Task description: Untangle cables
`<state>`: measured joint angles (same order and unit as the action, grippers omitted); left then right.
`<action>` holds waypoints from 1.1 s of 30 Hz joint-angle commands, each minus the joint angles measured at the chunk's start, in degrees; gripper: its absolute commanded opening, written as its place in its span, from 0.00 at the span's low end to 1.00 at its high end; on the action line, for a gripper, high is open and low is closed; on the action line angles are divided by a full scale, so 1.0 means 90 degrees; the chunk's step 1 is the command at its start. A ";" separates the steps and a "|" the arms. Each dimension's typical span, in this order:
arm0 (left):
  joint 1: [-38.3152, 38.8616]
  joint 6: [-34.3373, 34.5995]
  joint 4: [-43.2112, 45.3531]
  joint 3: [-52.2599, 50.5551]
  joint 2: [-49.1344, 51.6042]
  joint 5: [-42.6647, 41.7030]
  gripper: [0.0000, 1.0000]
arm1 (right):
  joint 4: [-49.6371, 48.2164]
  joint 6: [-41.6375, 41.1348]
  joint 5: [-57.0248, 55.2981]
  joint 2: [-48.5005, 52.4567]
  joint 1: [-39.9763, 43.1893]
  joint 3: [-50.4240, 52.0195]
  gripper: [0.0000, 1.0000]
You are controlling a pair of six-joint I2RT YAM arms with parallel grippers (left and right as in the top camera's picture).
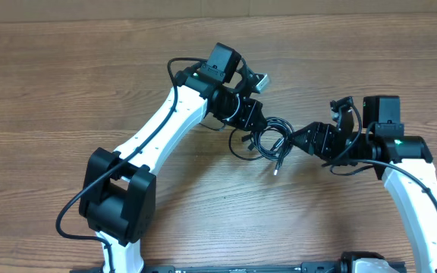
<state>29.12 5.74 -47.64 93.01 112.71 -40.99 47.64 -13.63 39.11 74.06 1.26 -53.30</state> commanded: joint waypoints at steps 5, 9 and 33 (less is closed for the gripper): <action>0.0019 -0.0117 -0.0010 0.0163 -0.0209 -0.0454 0.04 | -0.0143 0.0010 0.0211 -0.0005 -0.0308 -0.0192 0.40; 0.0019 -0.0114 -0.0010 0.0163 -0.0209 -0.0457 0.04 | -0.0141 0.0010 -0.0063 -0.0005 -0.0393 -0.0192 0.25; -0.0333 -0.0219 -0.0682 0.0163 -0.0209 0.0559 0.04 | 0.0967 -0.2013 -0.4891 0.0000 -0.0384 -0.0158 0.04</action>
<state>27.64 5.48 -53.63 93.06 112.71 -37.63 56.03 -29.02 2.33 74.06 -2.59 -53.49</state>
